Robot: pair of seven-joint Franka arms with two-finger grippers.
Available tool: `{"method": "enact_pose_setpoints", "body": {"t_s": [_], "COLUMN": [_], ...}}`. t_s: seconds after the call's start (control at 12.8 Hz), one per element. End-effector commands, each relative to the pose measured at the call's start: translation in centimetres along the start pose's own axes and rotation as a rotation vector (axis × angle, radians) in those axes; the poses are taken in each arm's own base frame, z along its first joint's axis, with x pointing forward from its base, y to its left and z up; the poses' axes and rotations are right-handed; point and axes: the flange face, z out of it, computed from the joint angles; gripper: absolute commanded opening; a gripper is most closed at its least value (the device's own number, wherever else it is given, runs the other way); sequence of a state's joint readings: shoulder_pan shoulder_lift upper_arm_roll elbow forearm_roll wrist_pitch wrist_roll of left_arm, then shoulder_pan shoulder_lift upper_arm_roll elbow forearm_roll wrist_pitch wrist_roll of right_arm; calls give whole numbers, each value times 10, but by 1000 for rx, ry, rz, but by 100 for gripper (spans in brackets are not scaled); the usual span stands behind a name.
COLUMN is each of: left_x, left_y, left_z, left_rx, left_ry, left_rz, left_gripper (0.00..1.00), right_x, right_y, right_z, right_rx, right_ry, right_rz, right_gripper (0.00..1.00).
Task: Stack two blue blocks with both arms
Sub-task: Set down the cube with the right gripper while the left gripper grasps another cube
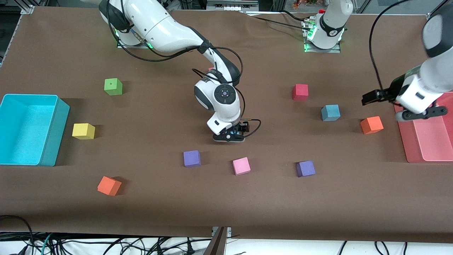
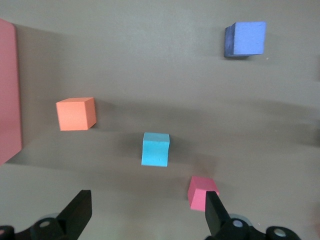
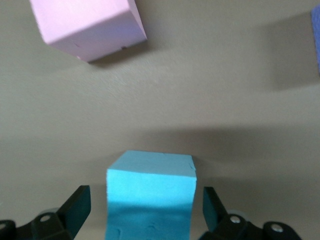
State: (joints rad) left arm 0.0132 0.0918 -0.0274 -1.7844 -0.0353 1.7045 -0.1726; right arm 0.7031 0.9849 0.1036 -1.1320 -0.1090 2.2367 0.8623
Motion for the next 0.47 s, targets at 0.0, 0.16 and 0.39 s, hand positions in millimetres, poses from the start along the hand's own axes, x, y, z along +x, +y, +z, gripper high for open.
{"method": "enact_pose_setpoints", "body": {"t_s": [0.0,0.16,0.39], "left_x": [-5,-3,-4], "left_y": [1,0,-2], "left_z": [3,18,64], "left_rx": [36,40,51], "left_ry": [18,-4,-76], "left_rz": [16,16,24], "left_gripper": [100,100,100], "right_x": [6,7,-1], "right_y": [-1,13,50], "right_z": [-41,-74,-116], "right_rx": [-11,-23,-39], "right_ry": [13,10,-6], "right_rz": [-84,-155,-234], "right_gripper": [99,99,99]}}
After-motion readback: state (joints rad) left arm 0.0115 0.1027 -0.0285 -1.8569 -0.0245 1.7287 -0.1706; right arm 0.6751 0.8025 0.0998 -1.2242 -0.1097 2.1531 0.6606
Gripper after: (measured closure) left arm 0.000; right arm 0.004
